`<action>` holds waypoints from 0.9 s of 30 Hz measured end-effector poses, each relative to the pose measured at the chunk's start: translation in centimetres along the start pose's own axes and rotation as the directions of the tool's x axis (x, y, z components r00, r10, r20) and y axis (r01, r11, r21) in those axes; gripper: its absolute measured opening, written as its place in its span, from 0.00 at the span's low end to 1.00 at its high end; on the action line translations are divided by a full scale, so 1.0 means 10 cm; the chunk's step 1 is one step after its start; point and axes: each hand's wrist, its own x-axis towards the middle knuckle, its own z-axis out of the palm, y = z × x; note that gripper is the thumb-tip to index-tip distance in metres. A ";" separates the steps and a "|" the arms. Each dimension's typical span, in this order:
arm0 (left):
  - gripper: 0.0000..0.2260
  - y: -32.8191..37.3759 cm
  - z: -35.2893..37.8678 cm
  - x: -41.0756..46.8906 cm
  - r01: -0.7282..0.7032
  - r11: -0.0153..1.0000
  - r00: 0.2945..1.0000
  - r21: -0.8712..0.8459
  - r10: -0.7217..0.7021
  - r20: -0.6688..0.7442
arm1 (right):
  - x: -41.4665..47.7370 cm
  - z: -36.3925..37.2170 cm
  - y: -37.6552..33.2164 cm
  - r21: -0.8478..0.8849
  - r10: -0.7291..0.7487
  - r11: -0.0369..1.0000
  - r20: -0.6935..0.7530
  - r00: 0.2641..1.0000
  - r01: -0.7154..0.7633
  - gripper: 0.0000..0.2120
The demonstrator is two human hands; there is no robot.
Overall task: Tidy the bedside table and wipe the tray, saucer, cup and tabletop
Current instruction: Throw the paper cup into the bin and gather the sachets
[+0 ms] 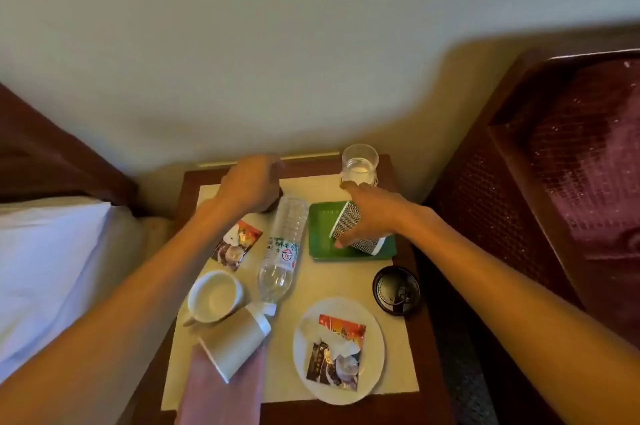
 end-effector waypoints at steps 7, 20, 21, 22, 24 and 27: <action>0.38 -0.58 0.21 0.26 0.028 0.994 0.936 0.106 -0.063 0.347 | 0.26 0.01 -0.11 -0.150 0.049 0.988 0.073 0.996 -0.038 0.49; 0.38 -0.79 0.67 0.14 -0.060 0.997 0.970 0.052 0.046 0.239 | 0.02 -0.09 -0.53 -0.110 -0.027 0.994 -0.290 0.957 -0.005 0.32; 0.34 -0.79 0.69 0.14 -0.055 0.997 0.973 0.052 0.042 0.226 | 0.02 -0.12 -0.57 -0.102 -0.028 0.995 -0.283 0.959 -0.001 0.32; 0.32 -0.82 0.72 0.16 -0.049 0.998 0.979 0.039 0.040 0.200 | 0.03 -0.15 -0.62 -0.109 -0.041 0.994 -0.279 0.959 0.011 0.32; 0.32 -0.84 0.70 0.11 -0.031 1.000 0.993 0.006 0.030 0.112 | 0.07 -0.20 -0.70 -0.113 -0.075 0.993 -0.287 0.955 0.044 0.34; 0.37 -0.94 0.52 -0.07 0.005 0.996 0.999 -0.092 -0.008 -0.033 | 0.13 -0.27 -0.88 -0.056 -0.126 0.992 -0.322 0.938 0.114 0.35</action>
